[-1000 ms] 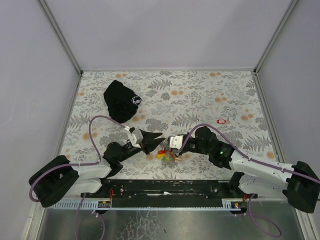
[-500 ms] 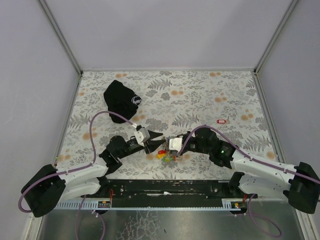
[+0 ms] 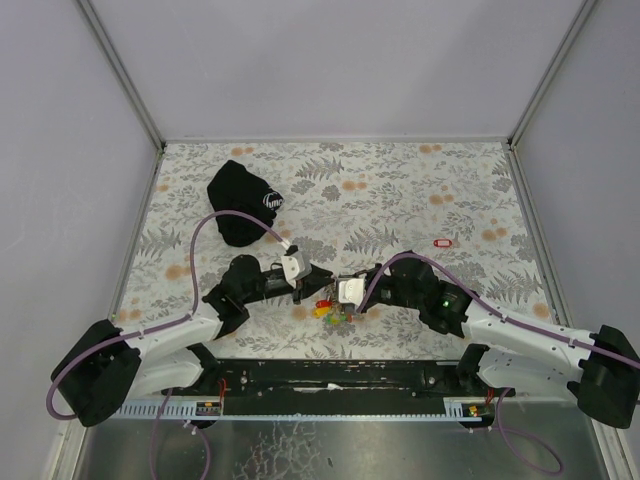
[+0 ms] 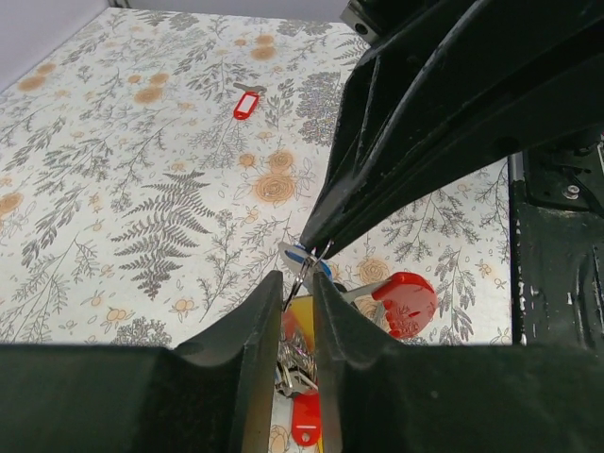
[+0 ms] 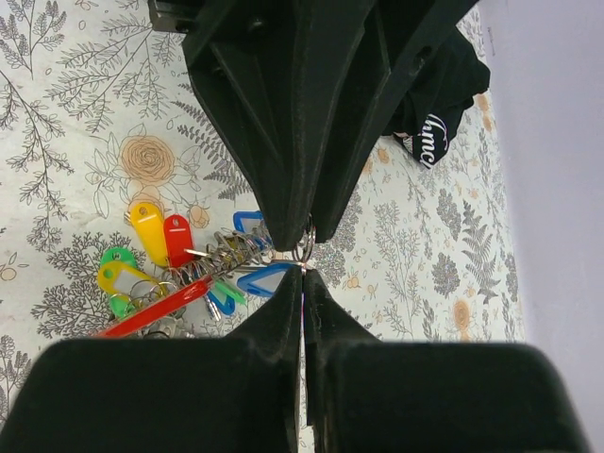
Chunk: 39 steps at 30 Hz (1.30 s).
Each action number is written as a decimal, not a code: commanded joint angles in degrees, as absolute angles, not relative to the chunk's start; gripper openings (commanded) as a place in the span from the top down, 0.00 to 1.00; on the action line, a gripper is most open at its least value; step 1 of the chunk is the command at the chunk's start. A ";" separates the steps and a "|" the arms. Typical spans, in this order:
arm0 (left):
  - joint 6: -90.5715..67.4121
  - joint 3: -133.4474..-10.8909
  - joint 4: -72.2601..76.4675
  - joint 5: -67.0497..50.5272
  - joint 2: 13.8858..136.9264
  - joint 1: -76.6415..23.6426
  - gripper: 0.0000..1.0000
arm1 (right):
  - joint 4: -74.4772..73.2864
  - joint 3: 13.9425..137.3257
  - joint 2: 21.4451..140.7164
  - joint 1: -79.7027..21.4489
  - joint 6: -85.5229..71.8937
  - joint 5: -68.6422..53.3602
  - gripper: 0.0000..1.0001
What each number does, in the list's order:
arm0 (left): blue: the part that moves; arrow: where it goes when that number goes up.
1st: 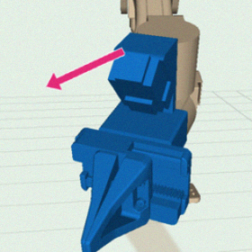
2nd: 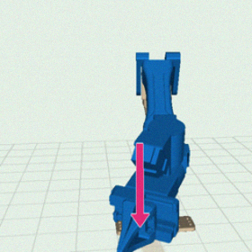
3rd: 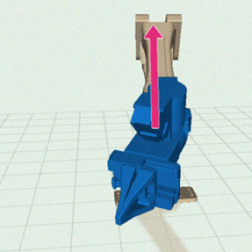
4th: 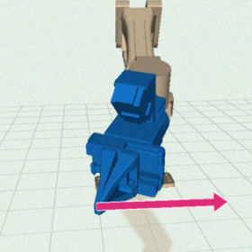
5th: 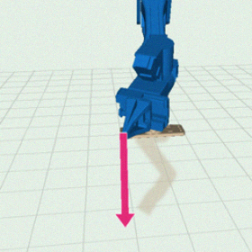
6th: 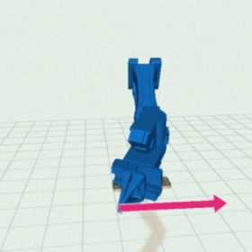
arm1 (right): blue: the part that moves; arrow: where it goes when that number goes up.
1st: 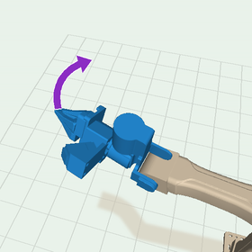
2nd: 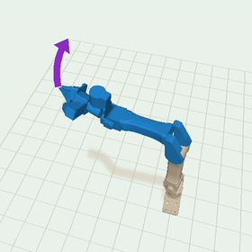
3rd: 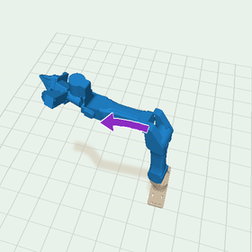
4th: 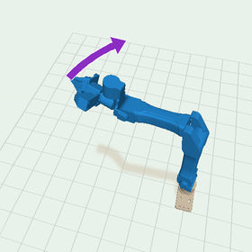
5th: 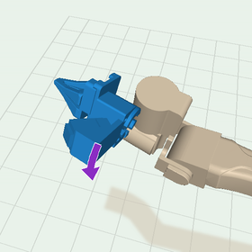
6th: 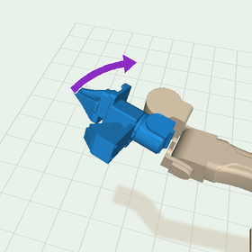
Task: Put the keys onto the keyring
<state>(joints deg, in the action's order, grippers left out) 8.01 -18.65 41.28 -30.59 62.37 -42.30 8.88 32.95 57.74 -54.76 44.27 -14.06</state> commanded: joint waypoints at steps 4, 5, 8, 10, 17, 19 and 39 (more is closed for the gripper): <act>10.01 -21.32 39.83 -35.74 63.14 -41.93 0.86 | 10.01 36.53 56.73 -55.29 45.35 -15.02 1.00; 10.17 -21.47 39.56 -35.91 63.24 -41.92 0.89 | 9.99 36.60 56.84 -55.31 45.35 -15.03 1.00; 10.59 -21.77 38.50 -35.81 63.45 -41.93 0.99 | 9.83 36.69 56.67 -55.31 45.30 -14.52 1.00; 10.56 -21.51 38.37 -34.89 63.19 -41.92 1.00 | 9.61 36.47 56.22 -55.29 45.35 -13.39 1.00; 4.20 -18.64 45.73 -28.50 61.64 -41.75 1.00 | 9.87 34.23 55.06 -55.28 45.21 -10.98 1.00; 2.00 -17.86 48.14 -27.97 61.57 -41.75 1.00 | 10.89 33.22 54.98 -55.33 44.81 -11.18 1.00; -12.82 -11.21 72.07 -11.06 64.74 -43.36 1.00 | 22.99 27.51 60.63 -58.46 41.54 -12.49 1.00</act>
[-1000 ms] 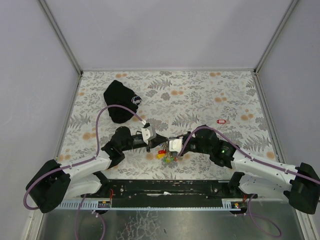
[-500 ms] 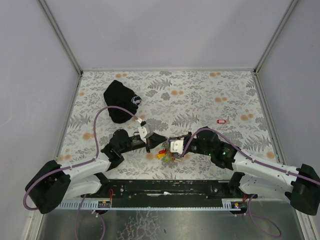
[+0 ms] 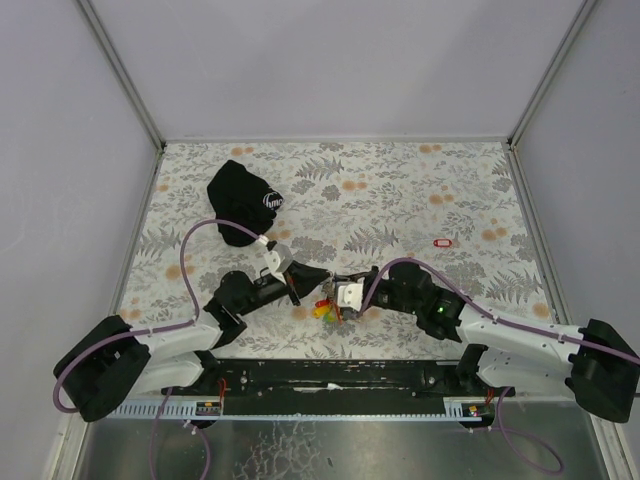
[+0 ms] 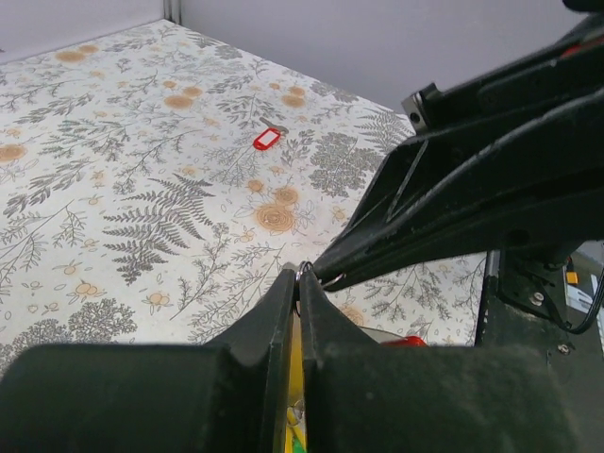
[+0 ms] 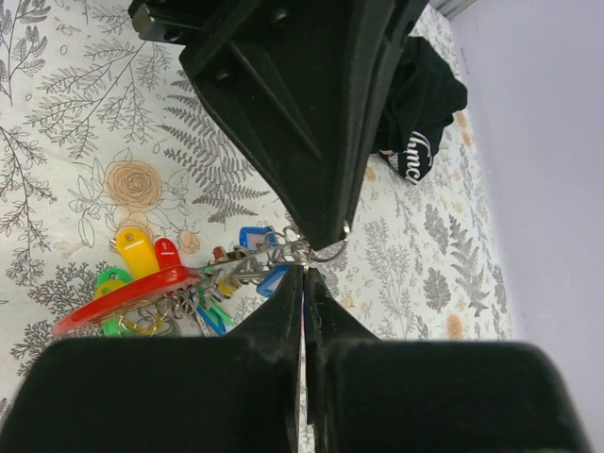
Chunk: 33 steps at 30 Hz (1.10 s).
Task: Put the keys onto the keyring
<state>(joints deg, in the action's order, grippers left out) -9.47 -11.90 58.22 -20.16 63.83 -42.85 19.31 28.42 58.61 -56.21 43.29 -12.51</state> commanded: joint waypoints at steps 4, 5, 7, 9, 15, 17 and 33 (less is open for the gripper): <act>-14.41 -10.51 77.53 -5.72 67.50 -45.79 1.00 | 26.05 27.42 62.92 -59.50 41.11 -12.33 1.00; -14.72 -10.40 78.98 -4.97 68.47 -46.42 1.00 | 26.69 27.61 63.19 -59.61 40.99 -12.39 1.00; -15.44 -10.16 82.22 -4.17 70.49 -47.31 1.00 | 27.19 27.93 63.37 -59.66 41.05 -12.21 1.00; -15.78 -9.67 84.19 -4.40 71.63 -47.39 1.00 | 26.54 28.30 63.01 -59.63 41.46 -10.90 1.00; -9.47 -9.87 71.18 -5.17 64.45 -46.92 0.89 | 21.52 29.10 59.61 -59.59 44.19 -5.61 1.00; -6.74 -11.21 62.87 -6.99 60.25 -46.34 0.83 | 19.83 29.81 58.79 -59.59 45.29 -4.63 1.00; 9.08 -18.37 39.99 -28.89 57.70 -42.30 0.61 | 14.06 33.30 56.97 -59.60 51.21 -4.60 1.00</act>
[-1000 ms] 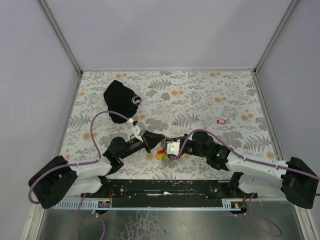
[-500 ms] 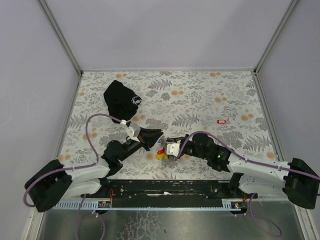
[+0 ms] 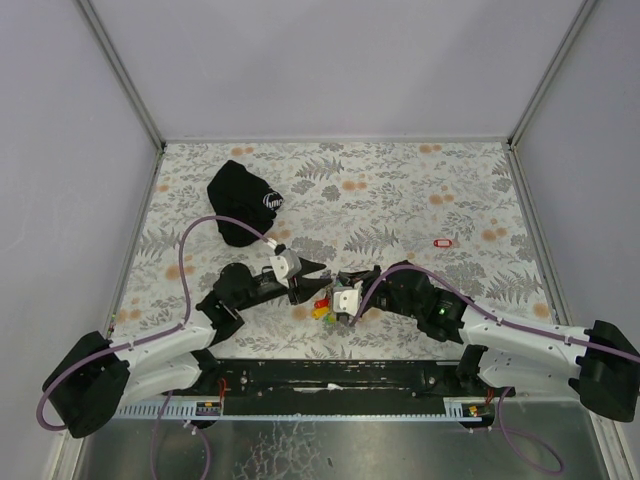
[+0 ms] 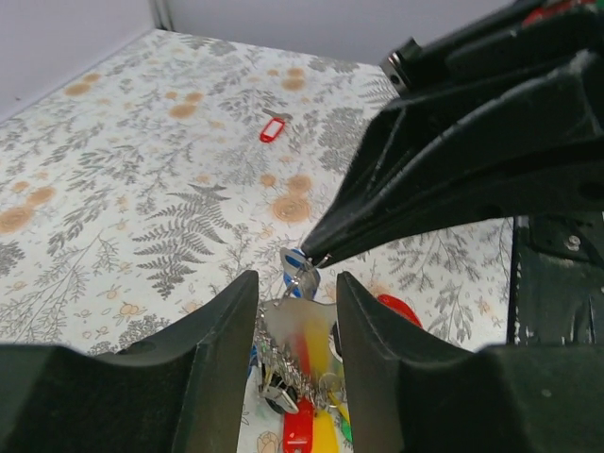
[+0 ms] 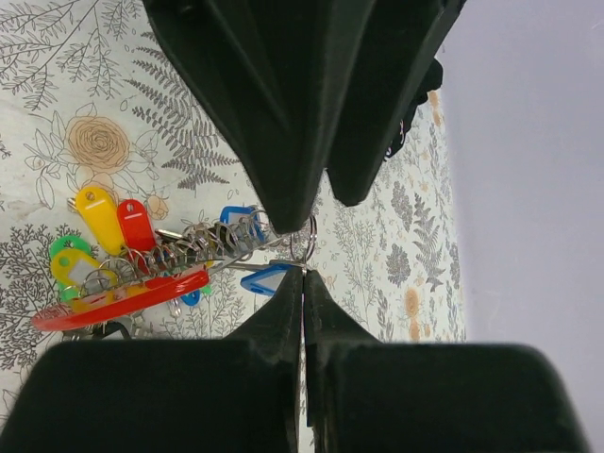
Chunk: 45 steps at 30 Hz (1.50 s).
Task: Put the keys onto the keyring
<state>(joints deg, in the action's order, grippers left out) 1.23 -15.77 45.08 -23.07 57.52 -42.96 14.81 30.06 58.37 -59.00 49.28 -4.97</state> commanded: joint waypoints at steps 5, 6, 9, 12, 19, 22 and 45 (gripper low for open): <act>14.94 -20.34 35.96 -30.74 58.53 -41.49 0.60 | 12.94 33.85 57.02 -59.59 51.57 -6.04 1.00; 15.74 -20.97 35.00 -31.13 58.73 -41.31 0.60 | 12.85 33.84 56.99 -59.63 51.60 -6.30 1.00; 17.97 -22.81 32.47 -32.95 59.96 -40.86 0.61 | 11.86 34.23 57.03 -59.59 51.81 -6.66 1.00; 19.24 -23.97 31.01 -34.67 61.10 -40.68 0.66 | 11.35 34.45 57.06 -59.59 51.74 -6.85 1.00; 20.74 -24.92 29.10 -37.15 62.15 -40.70 0.73 | 11.34 34.79 57.04 -59.59 51.82 -7.12 1.00; 21.00 -25.62 28.18 -37.30 62.76 -40.69 0.78 | 11.34 34.88 57.13 -59.60 51.81 -7.21 1.00; 7.02 -19.89 41.91 -25.21 59.74 -40.61 1.00 | 14.02 29.30 53.82 -59.59 47.83 -6.54 1.00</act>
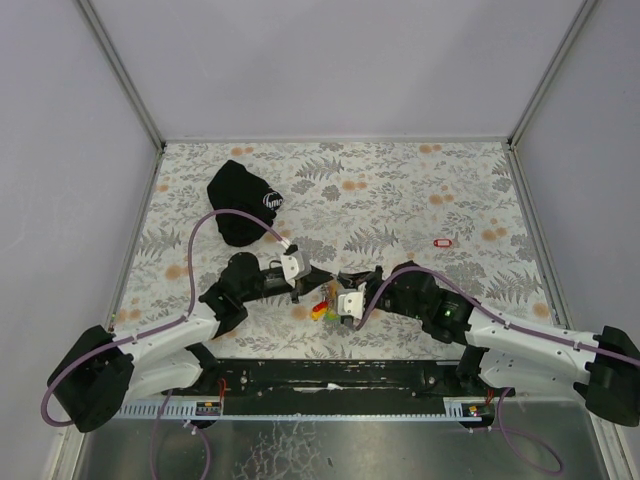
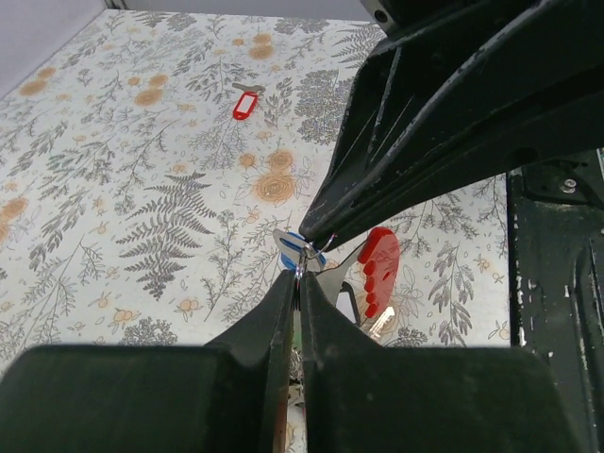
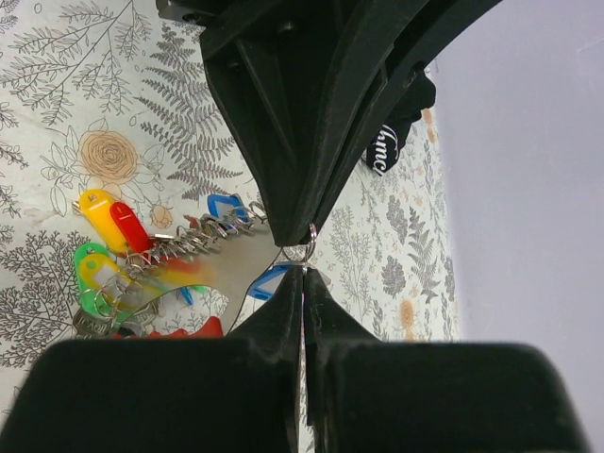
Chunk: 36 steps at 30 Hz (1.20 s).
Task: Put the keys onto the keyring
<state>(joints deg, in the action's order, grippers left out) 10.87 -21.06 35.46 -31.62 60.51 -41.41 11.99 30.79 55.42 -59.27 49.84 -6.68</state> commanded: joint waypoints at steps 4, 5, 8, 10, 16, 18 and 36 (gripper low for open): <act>7.03 -19.10 42.73 -25.64 58.96 -40.64 1.00 | 14.33 27.83 52.69 -59.59 46.95 -5.35 1.00; 7.19 -18.96 42.64 -25.55 58.76 -40.61 1.00 | 14.41 27.42 52.20 -59.59 46.79 -4.71 1.00; 7.28 -18.72 42.65 -25.45 58.54 -40.61 1.00 | 14.60 26.37 51.07 -59.60 46.90 -2.92 1.00; 6.30 -18.74 43.52 -25.30 58.56 -40.65 1.00 | 14.65 26.25 51.42 -59.61 47.02 -3.34 1.00; -0.76 -18.96 49.33 -23.64 60.97 -40.61 1.00 | 18.25 25.88 54.81 -59.70 46.69 -7.83 1.00; -3.13 -18.09 52.91 -22.12 61.78 -40.63 1.00 | 19.19 25.85 55.60 -59.83 46.56 -8.70 1.00; -14.92 -13.48 70.53 -15.26 63.12 -40.62 1.00 | 15.86 27.41 58.09 -60.29 47.62 -6.92 1.00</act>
